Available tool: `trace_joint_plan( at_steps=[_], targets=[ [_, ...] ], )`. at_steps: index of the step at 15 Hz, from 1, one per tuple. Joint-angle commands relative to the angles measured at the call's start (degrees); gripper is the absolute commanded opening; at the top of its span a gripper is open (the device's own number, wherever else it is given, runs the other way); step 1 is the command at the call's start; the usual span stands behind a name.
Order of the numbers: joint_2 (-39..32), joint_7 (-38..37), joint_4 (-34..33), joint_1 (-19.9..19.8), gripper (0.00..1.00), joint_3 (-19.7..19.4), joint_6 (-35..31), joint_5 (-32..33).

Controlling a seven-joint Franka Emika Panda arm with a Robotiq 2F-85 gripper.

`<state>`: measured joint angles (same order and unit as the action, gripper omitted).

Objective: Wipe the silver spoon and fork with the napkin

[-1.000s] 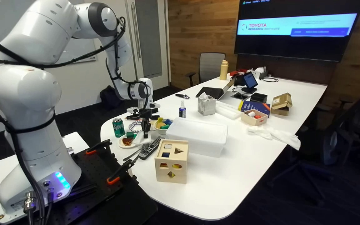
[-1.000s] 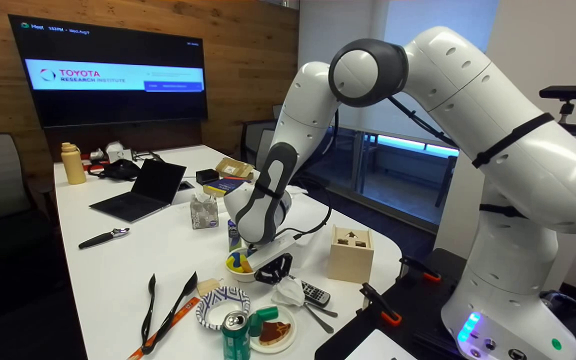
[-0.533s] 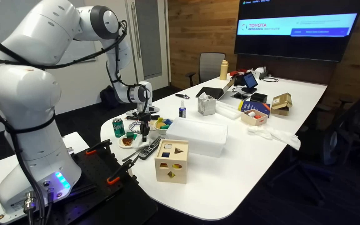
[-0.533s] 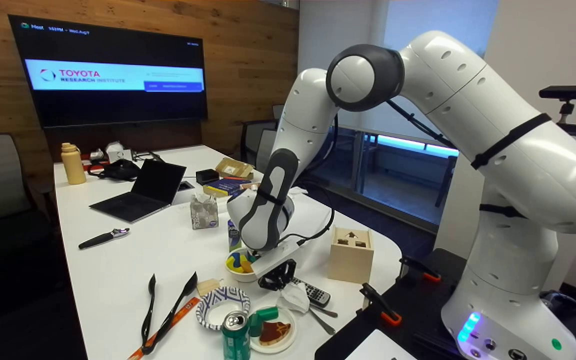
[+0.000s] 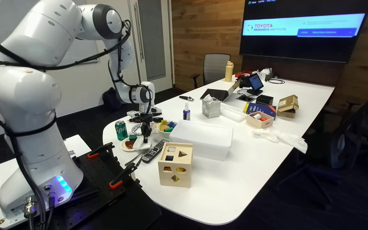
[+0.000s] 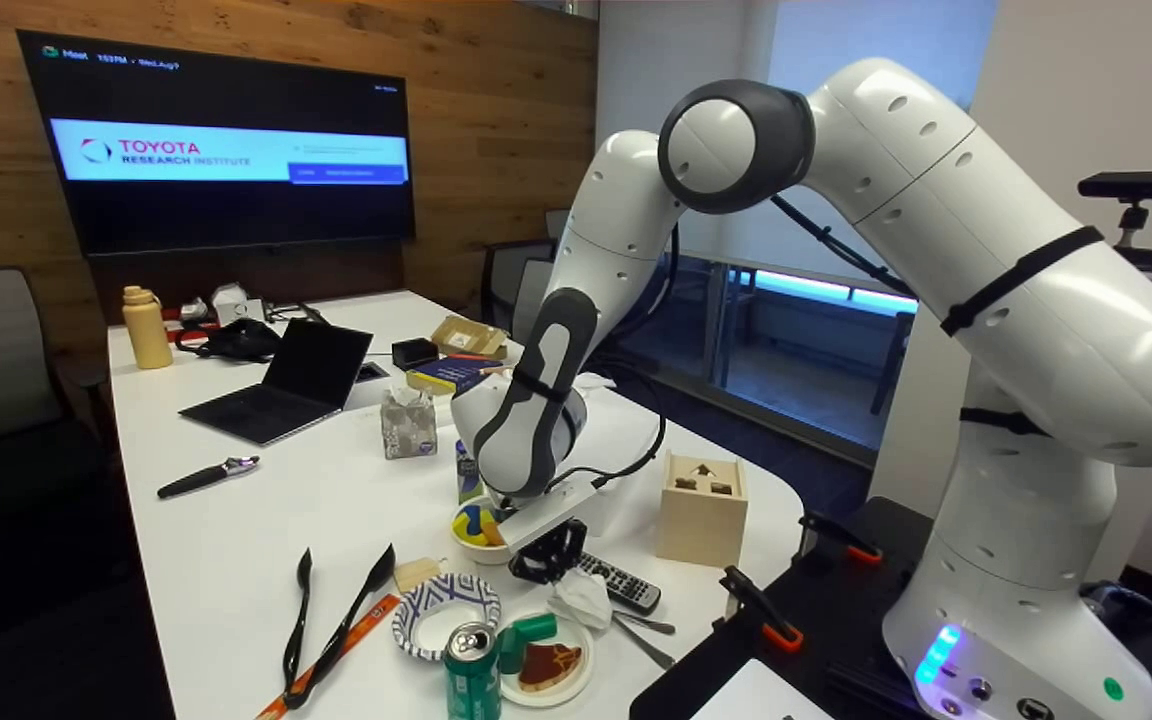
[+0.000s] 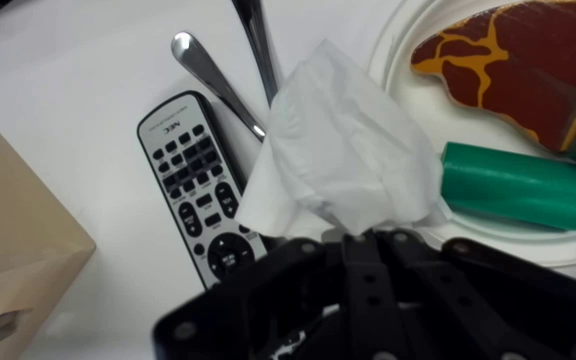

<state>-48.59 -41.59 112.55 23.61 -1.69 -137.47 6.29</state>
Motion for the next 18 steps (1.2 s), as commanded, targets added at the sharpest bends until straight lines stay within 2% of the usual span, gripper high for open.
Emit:
trace_joint_plan(
  at_steps=[1,10,18],
  targets=[
    [0.8,1.1,-0.2,-0.2,0.00,-0.5,0.2,0.3],
    [-3.3,2.0,-4.2,-1.6,0.00,-1.2,1.0,-0.1],
    [-5.3,13.1,-3.6,-6.3,0.00,3.2,-3.5,-4.3]
  ],
)
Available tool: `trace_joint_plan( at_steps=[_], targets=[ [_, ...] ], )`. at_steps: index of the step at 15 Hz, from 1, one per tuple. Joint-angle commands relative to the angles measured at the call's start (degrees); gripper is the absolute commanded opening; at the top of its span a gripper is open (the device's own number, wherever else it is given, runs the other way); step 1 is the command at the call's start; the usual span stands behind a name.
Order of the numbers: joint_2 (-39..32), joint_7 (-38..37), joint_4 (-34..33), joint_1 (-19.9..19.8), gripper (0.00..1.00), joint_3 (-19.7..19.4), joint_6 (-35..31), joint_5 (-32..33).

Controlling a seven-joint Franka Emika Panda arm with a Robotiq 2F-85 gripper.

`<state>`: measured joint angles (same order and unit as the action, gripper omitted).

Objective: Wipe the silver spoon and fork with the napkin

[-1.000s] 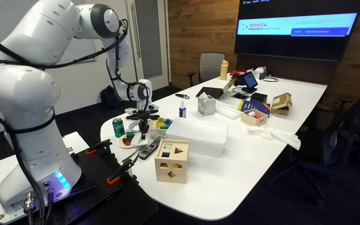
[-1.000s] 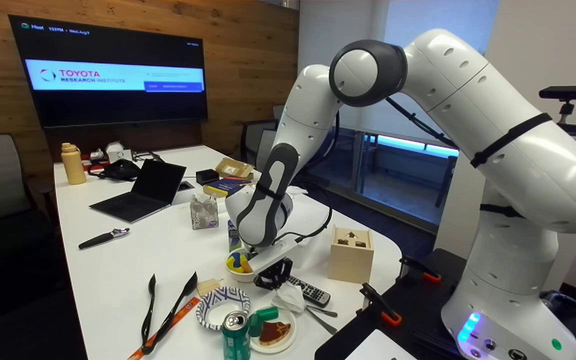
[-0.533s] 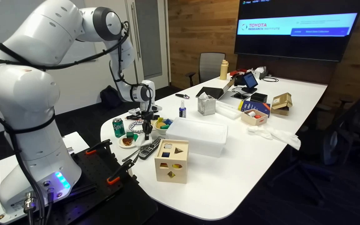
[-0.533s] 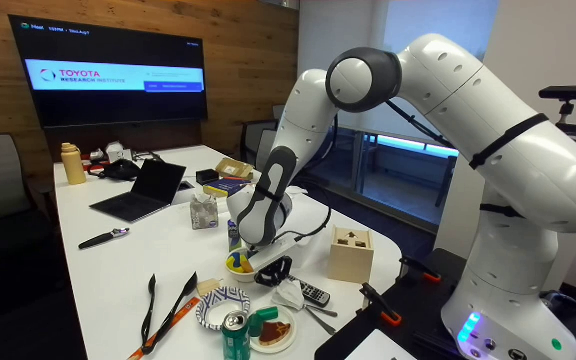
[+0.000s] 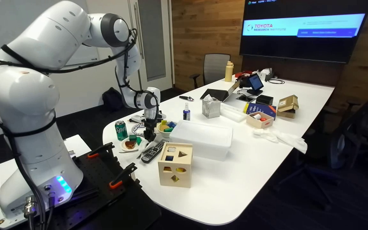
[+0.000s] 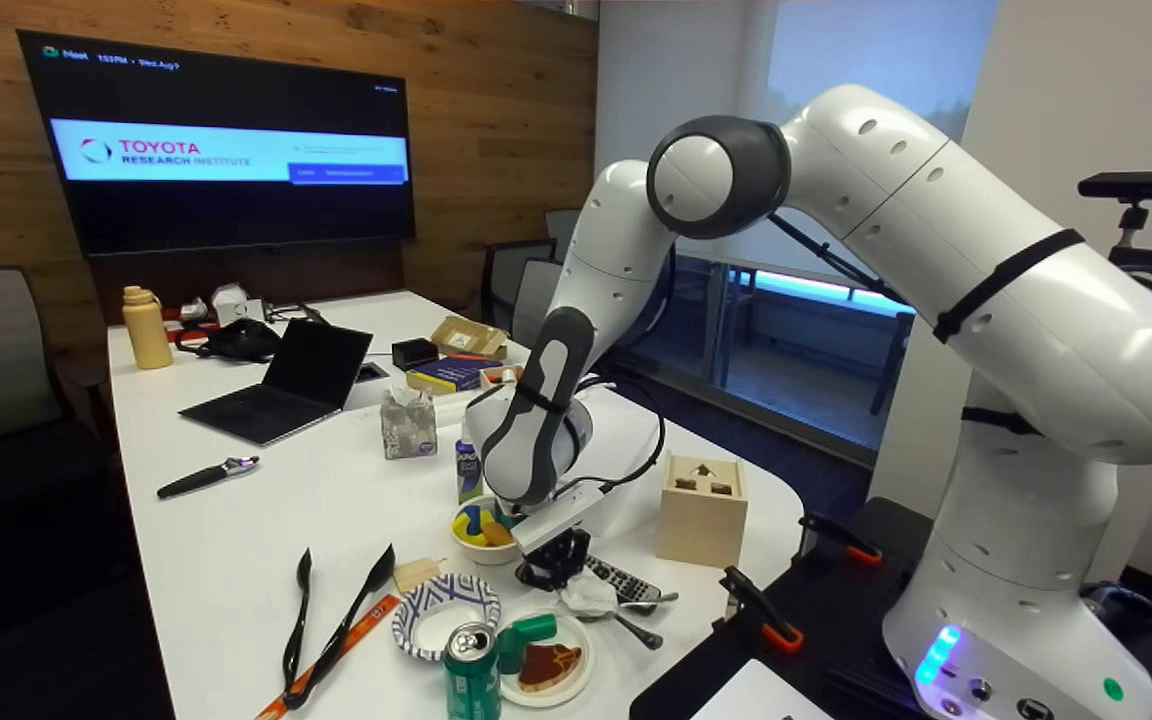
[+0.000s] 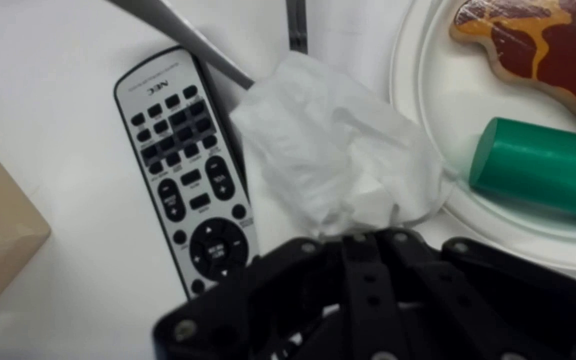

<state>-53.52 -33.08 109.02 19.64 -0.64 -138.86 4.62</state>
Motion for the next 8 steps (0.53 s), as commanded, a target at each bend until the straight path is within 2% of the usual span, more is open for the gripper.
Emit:
trace_joint_plan(
  at_steps=[1,4,8],
  targets=[
    [-0.3,5.9,0.0,-2.8,0.00,2.6,-2.5,-3.6],
    [1.0,8.0,1.1,-3.9,0.00,3.3,-3.5,-6.6],
    [4.2,6.8,3.6,-2.9,0.00,2.1,-4.5,-7.8]
  ],
)
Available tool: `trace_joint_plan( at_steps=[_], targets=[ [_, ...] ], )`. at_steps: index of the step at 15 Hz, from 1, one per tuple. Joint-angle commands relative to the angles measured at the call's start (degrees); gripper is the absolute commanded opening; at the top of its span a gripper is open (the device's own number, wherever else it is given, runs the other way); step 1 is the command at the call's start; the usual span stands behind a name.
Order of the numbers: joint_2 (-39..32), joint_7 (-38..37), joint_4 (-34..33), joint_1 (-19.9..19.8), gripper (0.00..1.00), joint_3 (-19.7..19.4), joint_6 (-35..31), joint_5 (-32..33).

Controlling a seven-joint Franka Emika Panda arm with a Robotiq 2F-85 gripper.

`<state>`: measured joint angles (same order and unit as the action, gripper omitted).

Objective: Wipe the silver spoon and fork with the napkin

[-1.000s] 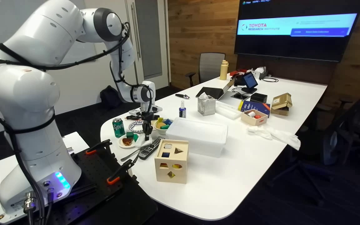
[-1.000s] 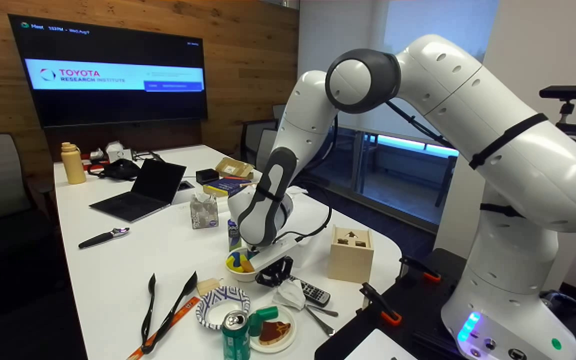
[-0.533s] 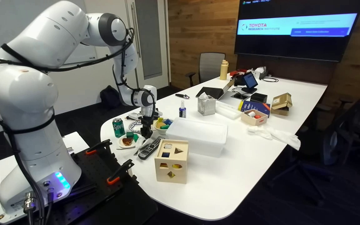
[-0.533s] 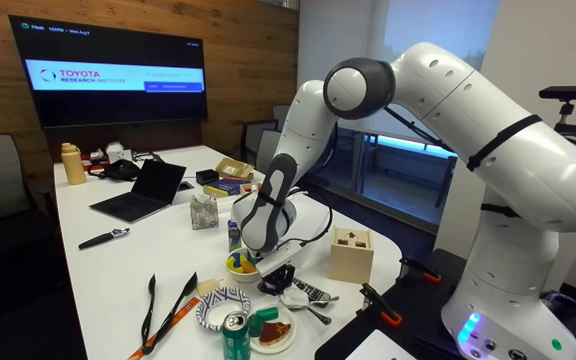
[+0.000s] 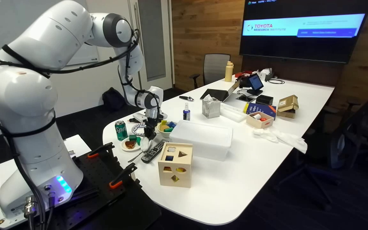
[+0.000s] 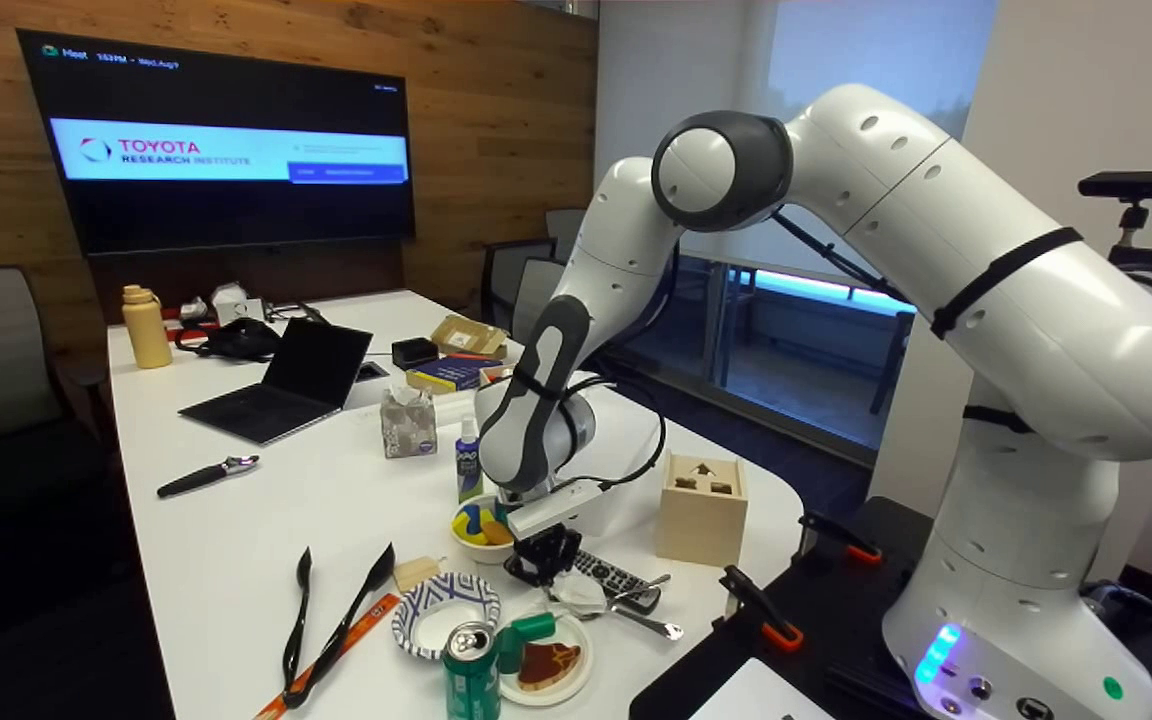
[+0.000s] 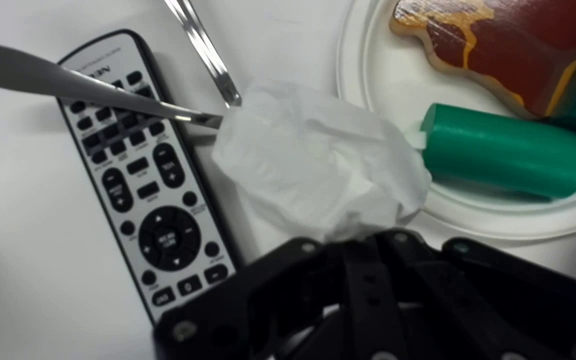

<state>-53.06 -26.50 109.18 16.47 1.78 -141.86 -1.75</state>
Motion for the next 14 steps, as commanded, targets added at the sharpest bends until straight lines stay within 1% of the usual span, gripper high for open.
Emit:
trace_joint_plan(
  at_steps=[1,4,6,8,11,14],
  targets=[
    [4.5,-0.5,3.8,0.9,0.00,-1.0,-0.8,-1.1],
    [6.0,-2.9,4.2,2.4,0.00,-2.6,1.9,-0.3],
    [5.7,-2.9,3.6,2.6,0.00,-2.8,4.1,-0.3],
    [4.7,-3.9,2.2,3.1,0.00,-3.1,7.4,-0.1],
    [2.5,-3.4,-0.2,3.1,0.00,-2.6,12.1,0.2],
    [0.7,-3.4,-2.2,3.6,0.00,-2.4,14.6,0.4]
  ],
)
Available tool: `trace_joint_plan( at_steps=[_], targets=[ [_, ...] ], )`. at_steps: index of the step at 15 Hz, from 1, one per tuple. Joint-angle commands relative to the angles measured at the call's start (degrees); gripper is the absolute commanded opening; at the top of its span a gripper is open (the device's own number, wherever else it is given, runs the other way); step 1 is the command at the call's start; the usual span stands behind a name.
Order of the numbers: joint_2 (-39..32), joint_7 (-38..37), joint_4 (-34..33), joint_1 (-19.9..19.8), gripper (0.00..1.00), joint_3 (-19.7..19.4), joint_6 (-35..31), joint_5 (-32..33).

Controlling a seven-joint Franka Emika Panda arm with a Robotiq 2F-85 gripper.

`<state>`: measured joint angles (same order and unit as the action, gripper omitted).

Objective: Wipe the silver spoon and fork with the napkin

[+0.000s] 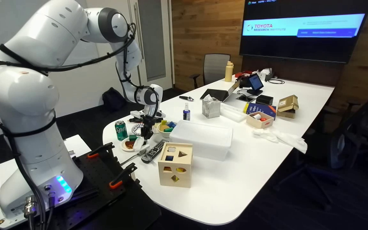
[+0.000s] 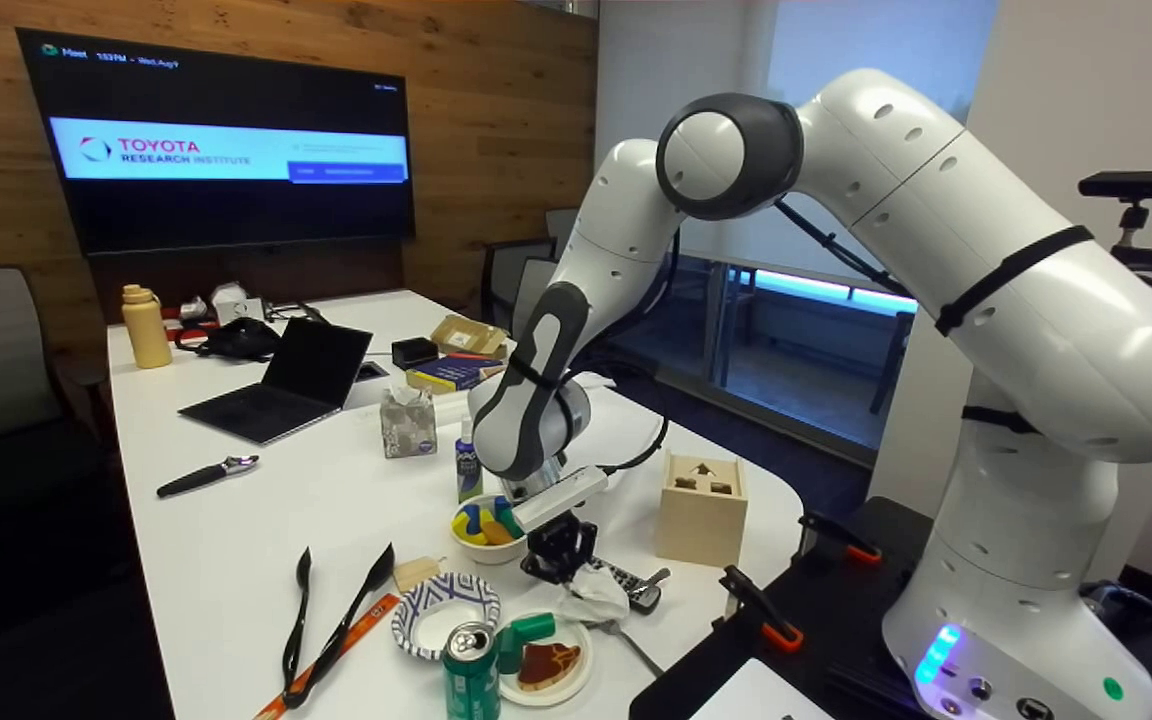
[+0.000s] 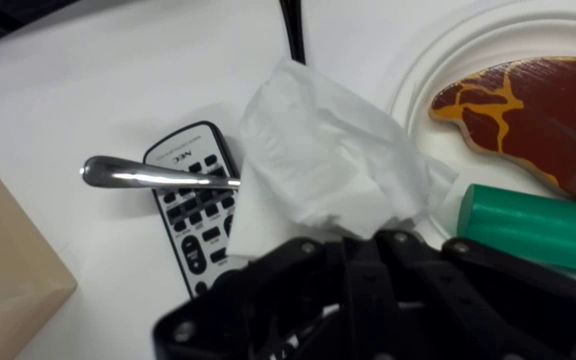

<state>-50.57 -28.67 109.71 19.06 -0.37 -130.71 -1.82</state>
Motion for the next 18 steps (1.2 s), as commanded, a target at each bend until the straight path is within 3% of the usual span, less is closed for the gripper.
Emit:
trace_joint_plan(
  at_steps=[1,8,14,18],
  targets=[
    [-2.4,-1.7,-3.3,1.4,0.00,-0.3,3.7,0.6],
    [-3.2,-5.1,-3.6,3.7,0.00,-1.8,0.6,1.1],
    [1.4,-9.6,0.5,5.7,0.00,-3.5,-3.5,3.2],
    [6.8,-11.0,4.1,6.4,0.00,-3.7,-1.8,5.2]
  ],
)
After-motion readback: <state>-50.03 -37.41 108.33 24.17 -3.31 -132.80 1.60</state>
